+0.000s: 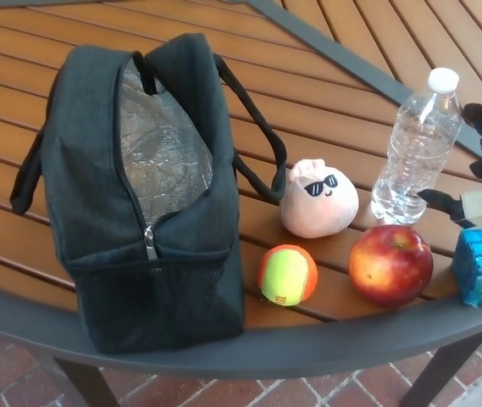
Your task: Pick up a rubric cube, an apple, a tennis ball, a soft toy, a bottle from the table and put it into the lunch box one by one
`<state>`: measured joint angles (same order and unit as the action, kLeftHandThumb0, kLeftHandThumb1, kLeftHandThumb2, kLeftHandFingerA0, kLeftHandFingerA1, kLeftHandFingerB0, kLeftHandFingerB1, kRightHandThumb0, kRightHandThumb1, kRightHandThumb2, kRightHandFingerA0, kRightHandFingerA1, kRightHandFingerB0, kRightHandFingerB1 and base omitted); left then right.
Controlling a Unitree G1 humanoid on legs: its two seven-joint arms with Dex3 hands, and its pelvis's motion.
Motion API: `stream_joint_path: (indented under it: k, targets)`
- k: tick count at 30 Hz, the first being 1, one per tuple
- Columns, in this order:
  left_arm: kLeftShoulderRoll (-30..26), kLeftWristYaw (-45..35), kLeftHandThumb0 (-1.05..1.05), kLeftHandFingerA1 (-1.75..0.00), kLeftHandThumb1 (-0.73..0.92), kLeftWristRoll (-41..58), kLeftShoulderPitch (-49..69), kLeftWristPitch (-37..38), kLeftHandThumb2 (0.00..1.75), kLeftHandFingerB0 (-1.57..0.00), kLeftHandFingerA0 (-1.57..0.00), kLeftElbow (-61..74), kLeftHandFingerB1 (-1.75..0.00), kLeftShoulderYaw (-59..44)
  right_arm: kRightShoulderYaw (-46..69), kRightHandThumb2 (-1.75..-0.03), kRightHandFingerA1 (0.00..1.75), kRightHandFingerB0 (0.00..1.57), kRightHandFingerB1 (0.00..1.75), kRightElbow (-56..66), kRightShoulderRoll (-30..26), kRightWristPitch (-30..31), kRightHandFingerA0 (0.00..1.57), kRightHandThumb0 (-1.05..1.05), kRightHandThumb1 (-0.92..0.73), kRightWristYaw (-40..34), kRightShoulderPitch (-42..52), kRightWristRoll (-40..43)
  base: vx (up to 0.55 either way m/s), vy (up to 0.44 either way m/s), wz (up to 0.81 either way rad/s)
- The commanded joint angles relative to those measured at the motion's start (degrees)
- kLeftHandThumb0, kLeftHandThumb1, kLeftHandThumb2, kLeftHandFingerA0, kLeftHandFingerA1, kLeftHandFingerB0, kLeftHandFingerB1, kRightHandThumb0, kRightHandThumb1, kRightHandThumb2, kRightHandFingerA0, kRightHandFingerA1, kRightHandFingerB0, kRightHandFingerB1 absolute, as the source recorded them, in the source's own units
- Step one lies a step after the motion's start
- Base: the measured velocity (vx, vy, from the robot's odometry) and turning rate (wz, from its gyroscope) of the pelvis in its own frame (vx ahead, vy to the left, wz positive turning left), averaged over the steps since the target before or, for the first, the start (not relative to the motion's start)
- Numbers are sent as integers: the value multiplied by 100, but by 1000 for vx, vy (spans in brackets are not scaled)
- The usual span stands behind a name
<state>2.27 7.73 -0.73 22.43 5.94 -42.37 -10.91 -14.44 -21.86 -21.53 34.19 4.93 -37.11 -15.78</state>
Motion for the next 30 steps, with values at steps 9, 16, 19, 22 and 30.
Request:
stream_joint_path:
  k: [9,16,19,22,30]
  targets:
    - [-55,-114,19,-109,47,18,304,343,111,-93,-100,62,-94,99,276,-77,33,10,37,-1402,466,-676,2,-66,-38,-879,-168,-186,0,0,0]
    - [-108,-106,17,-110,47,81,202,406,114,-93,-100,-102,-96,121,115,-84,41,7,28,-1731,853,-921,1,-70,-41,-850,-714,-318,0,0,0]
    - [-102,-163,20,-113,46,142,162,490,115,-94,-100,-196,-96,98,67,-85,33,6,24,-1586,1028,-1027,2,-71,-41,-738,-863,-270,0,0,0]
    - [-85,-191,21,-106,49,212,121,475,114,-93,-102,-251,-96,50,61,-85,32,6,24,-1495,1060,-1139,2,-71,-40,-636,-872,-240,0,0,0]
    - [-2,-334,19,-121,48,331,187,652,124,-94,-102,-273,-102,-15,7,-84,41,5,26,-1764,949,-1190,1,-67,-38,-787,-1062,-410,0,0,0]
